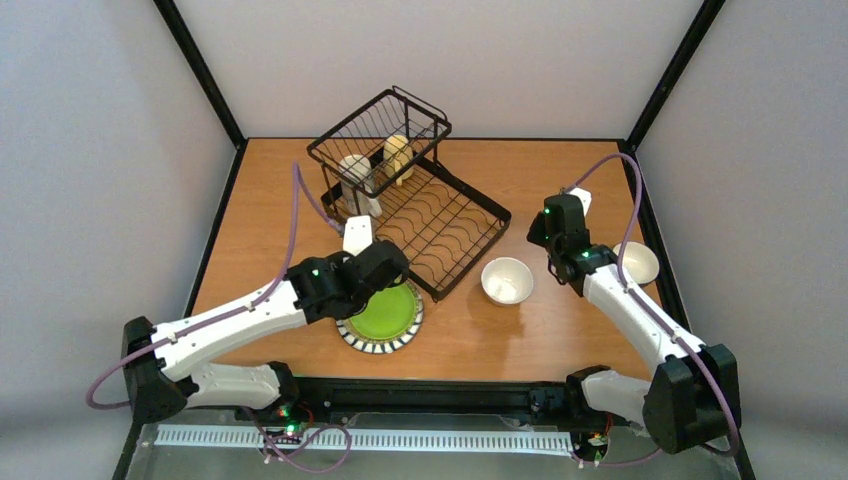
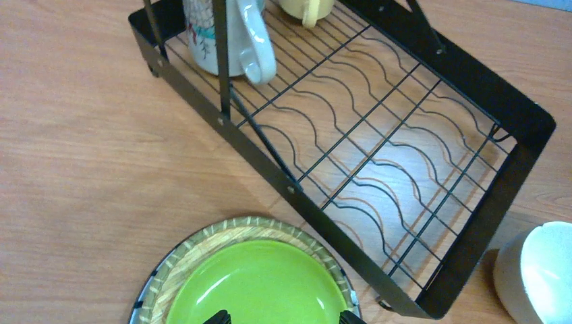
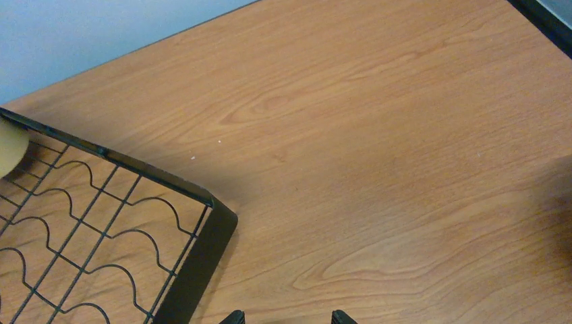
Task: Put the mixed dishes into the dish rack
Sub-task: Move the dish rack to the center of the board.
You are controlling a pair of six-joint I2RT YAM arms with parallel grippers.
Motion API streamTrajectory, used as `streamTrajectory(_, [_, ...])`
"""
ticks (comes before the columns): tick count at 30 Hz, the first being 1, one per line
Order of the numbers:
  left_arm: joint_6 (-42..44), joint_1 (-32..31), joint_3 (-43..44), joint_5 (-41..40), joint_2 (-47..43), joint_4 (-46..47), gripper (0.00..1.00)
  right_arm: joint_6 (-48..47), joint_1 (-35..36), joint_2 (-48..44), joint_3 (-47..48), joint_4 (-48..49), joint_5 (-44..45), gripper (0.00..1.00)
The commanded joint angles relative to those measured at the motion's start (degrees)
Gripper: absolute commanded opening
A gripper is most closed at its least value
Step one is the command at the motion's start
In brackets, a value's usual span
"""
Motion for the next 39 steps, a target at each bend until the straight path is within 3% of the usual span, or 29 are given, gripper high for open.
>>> streamTrajectory(1, [-6.12,-0.29,-3.04,-0.63,-2.62,1.77,0.91,0.17,-0.22,1.23,-0.99,-0.27,0.37,0.74])
streamTrajectory(16, [-13.36,-0.4,-9.64,-0.78,-7.13,2.31,0.92,0.96,-0.29,3.68,-3.18,0.1,-1.32,0.74])
streamTrajectory(39, [-13.1,-0.38,-10.73,0.73,-5.9,4.25,0.92,2.63,1.6,0.17,-8.35,-1.01,-5.36,0.74])
